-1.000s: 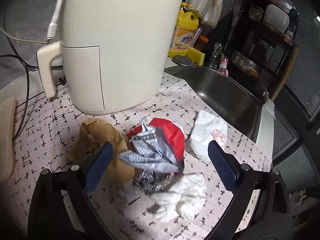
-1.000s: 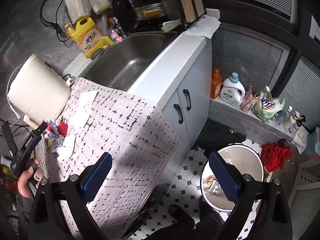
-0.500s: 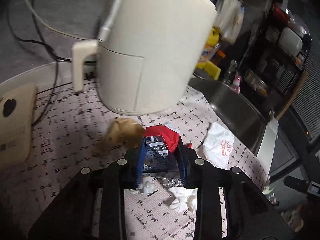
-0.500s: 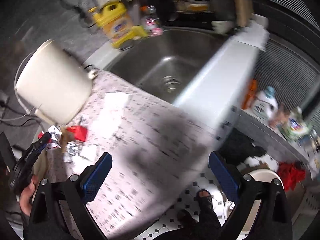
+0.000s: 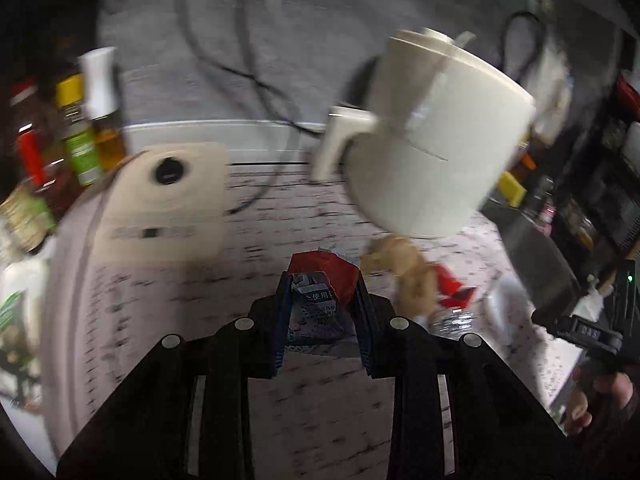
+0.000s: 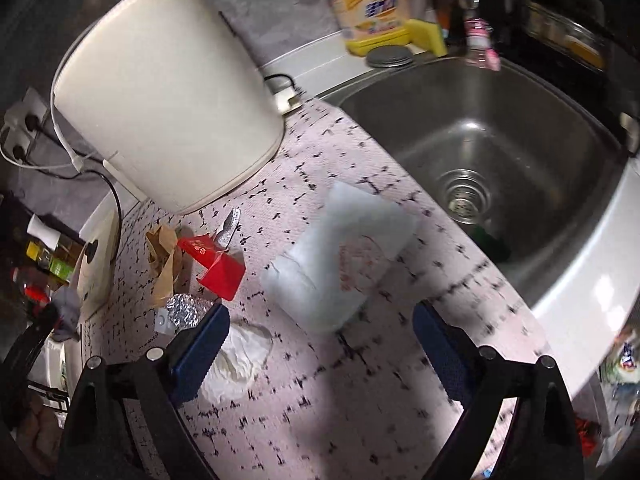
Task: Collect trash
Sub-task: 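Reach the right tool to the white paper bag and close on it, then carry the carton and paper bag in both tools over the white bin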
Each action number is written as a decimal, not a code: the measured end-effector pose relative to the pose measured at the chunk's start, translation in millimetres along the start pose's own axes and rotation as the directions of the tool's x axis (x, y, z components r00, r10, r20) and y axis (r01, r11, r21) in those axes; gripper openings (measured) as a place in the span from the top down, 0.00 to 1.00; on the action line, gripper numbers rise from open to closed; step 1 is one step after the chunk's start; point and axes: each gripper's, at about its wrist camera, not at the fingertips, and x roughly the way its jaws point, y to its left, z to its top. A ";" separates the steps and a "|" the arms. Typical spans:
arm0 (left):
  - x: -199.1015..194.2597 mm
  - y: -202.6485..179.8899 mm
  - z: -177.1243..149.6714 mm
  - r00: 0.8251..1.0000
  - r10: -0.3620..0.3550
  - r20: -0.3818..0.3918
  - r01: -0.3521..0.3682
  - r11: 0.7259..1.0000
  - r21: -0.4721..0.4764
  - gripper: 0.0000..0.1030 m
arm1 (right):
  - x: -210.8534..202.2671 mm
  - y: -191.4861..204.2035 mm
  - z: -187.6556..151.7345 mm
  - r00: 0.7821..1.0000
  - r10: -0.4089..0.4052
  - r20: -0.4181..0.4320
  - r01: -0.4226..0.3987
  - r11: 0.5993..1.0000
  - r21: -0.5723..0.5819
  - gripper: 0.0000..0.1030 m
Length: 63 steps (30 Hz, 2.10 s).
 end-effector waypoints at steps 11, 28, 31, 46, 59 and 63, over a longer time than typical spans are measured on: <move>-37.3 54.0 -25.5 0.989 0.151 0.001 -0.150 0.979 -0.137 0.72 | 56.8 28.8 16.8 0.995 -0.080 -0.053 0.072 0.987 -0.141 0.23; -38.7 45.3 -36.6 0.994 0.108 -0.006 -0.108 0.988 -0.107 0.72 | 45.9 17.1 7.5 0.986 -0.166 -0.021 0.160 0.971 -0.177 0.95; -39.5 48.2 -38.1 0.996 0.090 -0.009 -0.090 0.991 -0.098 0.72 | 35.1 18.7 0.5 0.987 -0.159 -0.004 0.157 0.975 -0.157 0.95; -30.2 40.7 -43.6 0.993 -0.116 -0.024 0.116 0.993 0.008 0.72 | -39.7 47.6 -62.8 0.994 -0.081 0.074 0.087 0.993 -0.084 0.96; -16.5 -49.9 -61.0 0.941 -0.317 -0.115 0.332 0.931 0.153 0.72 | -113.5 -12.8 -116.4 0.982 -0.141 0.126 0.131 0.988 0.082 0.96; -20.3 -81.1 -67.8 0.929 -0.347 -0.127 0.366 0.910 0.193 0.72 | -132.8 -40.8 -128.1 0.977 -0.160 0.143 0.141 0.981 0.133 0.96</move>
